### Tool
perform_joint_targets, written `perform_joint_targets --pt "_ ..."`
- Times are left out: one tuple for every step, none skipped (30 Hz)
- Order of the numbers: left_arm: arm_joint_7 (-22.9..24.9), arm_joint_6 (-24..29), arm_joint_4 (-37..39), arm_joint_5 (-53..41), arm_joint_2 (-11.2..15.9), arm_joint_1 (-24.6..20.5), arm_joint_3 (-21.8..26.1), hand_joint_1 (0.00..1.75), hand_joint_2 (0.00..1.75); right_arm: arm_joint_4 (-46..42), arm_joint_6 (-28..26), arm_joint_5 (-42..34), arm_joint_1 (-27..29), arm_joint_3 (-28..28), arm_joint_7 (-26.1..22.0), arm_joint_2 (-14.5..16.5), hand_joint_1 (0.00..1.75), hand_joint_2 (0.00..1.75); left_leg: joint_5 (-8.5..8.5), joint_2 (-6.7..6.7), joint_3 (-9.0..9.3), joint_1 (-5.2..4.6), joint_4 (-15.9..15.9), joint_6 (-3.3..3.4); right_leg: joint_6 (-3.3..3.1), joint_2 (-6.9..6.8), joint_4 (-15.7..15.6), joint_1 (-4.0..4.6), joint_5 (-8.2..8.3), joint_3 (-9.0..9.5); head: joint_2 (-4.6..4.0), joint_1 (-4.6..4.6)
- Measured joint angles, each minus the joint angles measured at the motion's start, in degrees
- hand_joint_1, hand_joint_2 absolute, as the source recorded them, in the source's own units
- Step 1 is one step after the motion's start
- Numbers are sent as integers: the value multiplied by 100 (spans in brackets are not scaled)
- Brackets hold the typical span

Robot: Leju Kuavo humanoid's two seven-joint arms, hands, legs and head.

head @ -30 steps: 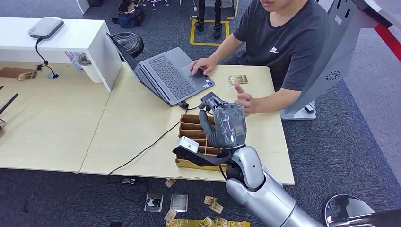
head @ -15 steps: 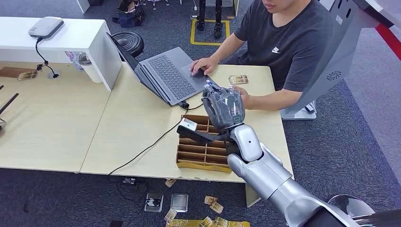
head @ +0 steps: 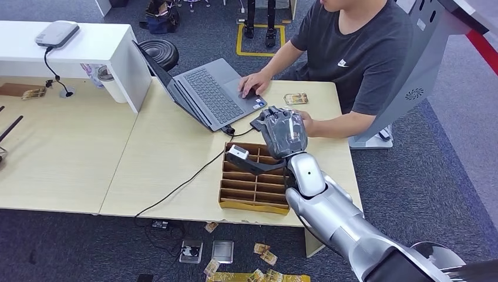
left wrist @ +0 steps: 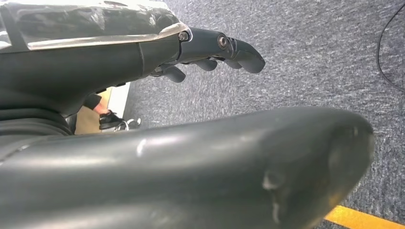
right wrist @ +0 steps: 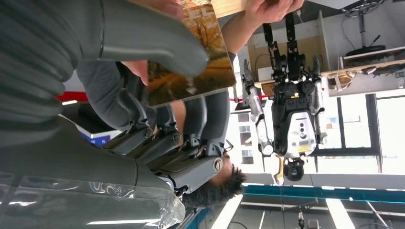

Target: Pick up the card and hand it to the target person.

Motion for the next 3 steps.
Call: perform_joint_targets --pt "0 0 0 4 0 0 -5 0 0 10 -2 71 13 -30 -5 1 0 175 0 0 0 0 0 0 0 0 0 0 0 0 0 -1" --pt "0 -1 0 9 0 0 -11 0 0 18 -4 138 28 -62 -16 1 0 175 0 0 0 0 0 0 0 0 0 0 0 0 0 -1" --pt "0 -1 0 12 0 0 -14 0 0 22 -5 172 36 -81 -21 1 0 175 0 0 0 0 0 0 0 0 0 0 0 0 0 -1"
